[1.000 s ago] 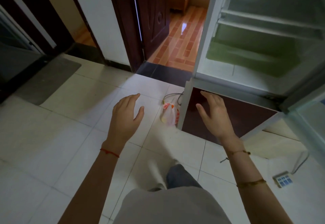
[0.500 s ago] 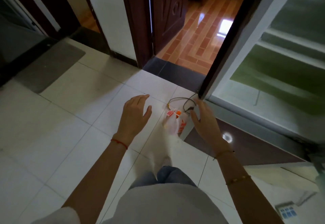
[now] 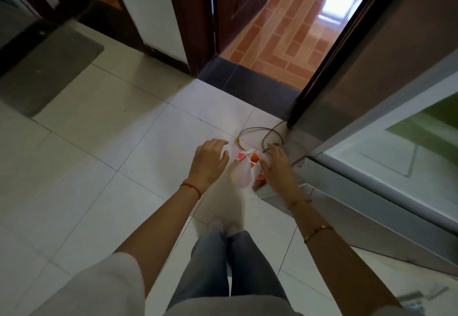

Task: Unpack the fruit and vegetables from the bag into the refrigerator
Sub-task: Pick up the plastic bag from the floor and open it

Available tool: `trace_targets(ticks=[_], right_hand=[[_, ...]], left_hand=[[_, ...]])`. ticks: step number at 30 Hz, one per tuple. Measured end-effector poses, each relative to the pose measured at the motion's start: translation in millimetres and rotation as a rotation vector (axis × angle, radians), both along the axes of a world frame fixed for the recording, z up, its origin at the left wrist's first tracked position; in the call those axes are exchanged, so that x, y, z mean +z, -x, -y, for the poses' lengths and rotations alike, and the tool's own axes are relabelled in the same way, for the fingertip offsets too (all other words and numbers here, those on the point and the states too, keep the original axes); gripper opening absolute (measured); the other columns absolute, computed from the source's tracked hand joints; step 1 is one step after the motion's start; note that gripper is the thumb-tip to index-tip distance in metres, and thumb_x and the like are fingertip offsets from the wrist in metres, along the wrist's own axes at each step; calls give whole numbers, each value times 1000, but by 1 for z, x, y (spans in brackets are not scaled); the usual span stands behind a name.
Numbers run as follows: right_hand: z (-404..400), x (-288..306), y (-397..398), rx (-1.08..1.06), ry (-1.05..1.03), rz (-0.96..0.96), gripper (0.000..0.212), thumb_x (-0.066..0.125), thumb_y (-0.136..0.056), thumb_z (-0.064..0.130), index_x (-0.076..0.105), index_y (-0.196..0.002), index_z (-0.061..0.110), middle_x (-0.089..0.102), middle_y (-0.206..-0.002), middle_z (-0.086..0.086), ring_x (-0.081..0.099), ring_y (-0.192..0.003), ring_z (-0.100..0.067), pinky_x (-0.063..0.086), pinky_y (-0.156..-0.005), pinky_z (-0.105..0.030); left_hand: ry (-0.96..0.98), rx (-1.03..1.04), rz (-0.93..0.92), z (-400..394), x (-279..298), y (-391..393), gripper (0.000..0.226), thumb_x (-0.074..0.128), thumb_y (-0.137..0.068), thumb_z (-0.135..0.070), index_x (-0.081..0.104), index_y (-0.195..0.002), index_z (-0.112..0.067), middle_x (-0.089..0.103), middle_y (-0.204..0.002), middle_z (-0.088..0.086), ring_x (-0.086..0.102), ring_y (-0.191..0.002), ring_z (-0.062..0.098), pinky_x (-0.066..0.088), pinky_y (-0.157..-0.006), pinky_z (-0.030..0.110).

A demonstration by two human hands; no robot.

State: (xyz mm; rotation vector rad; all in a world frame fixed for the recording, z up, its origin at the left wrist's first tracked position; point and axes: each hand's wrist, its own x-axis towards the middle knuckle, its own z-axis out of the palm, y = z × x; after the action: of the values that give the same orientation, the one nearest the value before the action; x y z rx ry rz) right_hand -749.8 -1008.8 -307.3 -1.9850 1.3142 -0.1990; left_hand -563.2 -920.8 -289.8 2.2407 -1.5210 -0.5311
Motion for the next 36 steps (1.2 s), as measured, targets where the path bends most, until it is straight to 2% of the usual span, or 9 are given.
trace_targets(ticks=[6, 10, 18, 24, 28, 29, 31, 33, 36], right_hand=[[34, -141, -27, -173, -47, -45, 61, 65, -90, 16, 36, -143, 6, 38, -146, -12, 47, -128, -29, 46, -105, -40], [52, -247, -39, -219, -33, -92, 66, 76, -79, 27, 42, -132, 11, 47, -133, -10, 48, -120, -29, 49, -98, -46], [80, -400, -38, -347, -68, -129, 91, 81, -71, 42, 30, -143, 21, 40, -143, -5, 44, -129, -25, 49, -99, -45], [101, -454, -53, -482, -77, -83, 90, 77, -77, 28, 24, -149, 15, 43, -144, -14, 43, -132, -32, 43, -106, -49], [107, -456, -61, -527, -57, -29, 37, 64, -83, 21, 55, -117, 12, 66, -108, -14, 62, -100, -32, 53, -83, -39], [106, -450, -63, -506, -67, -21, 23, 60, -87, 21, 61, -107, 9, 68, -99, -13, 64, -93, -30, 51, -75, -34], [99, -433, -67, -447, -57, 24, 22, 52, -94, 28, 66, -96, 10, 71, -87, -10, 66, -82, -27, 51, -69, -34], [91, -414, -67, -373, -34, 45, 25, 47, -97, 33, 66, -97, 17, 70, -81, -7, 67, -77, -25, 56, -69, -40], [84, -380, -68, -267, -37, 15, 20, 47, -94, 18, 66, -101, 20, 70, -85, -4, 67, -80, -21, 57, -71, -37]], left_hand=[[-137, 56, -151, 50, -139, 1, 34, 48, -97, -25, 59, -125, -9, 64, -121, 10, 60, -110, 27, 48, -95, 40], [-231, 168, -350, 75, -238, 8, 32, 48, -97, -25, 61, -119, -6, 64, -117, 13, 61, -106, 28, 51, -91, 42], [-353, 190, -520, 117, -395, 19, 35, 43, -99, -32, 65, -105, -5, 66, -99, 13, 62, -89, 27, 53, -77, 35], [-406, 173, -691, 155, -454, 27, 51, 34, -101, -45, 67, -112, -7, 63, -105, 9, 58, -100, 26, 41, -81, 29], [-327, 242, -857, 168, -469, 33, 57, 41, -90, -61, 67, -93, -11, 71, -98, 9, 67, -95, 27, 52, -93, 42], [-298, 243, -868, 169, -468, 34, 52, 43, -91, -55, 68, -89, -10, 71, -93, 9, 67, -91, 26, 53, -91, 43], [-258, 232, -888, 170, -457, 35, 38, 45, -98, -37, 68, -84, -11, 66, -85, 7, 63, -84, 24, 53, -85, 41], [-250, 236, -922, 166, -437, 34, 34, 45, -100, -32, 65, -80, -13, 63, -80, 7, 60, -81, 22, 52, -80, 39], [-244, 280, -983, 155, -401, 28, 28, 46, -100, -23, 65, -87, -7, 59, -78, 10, 56, -76, 21, 45, -67, 30]])
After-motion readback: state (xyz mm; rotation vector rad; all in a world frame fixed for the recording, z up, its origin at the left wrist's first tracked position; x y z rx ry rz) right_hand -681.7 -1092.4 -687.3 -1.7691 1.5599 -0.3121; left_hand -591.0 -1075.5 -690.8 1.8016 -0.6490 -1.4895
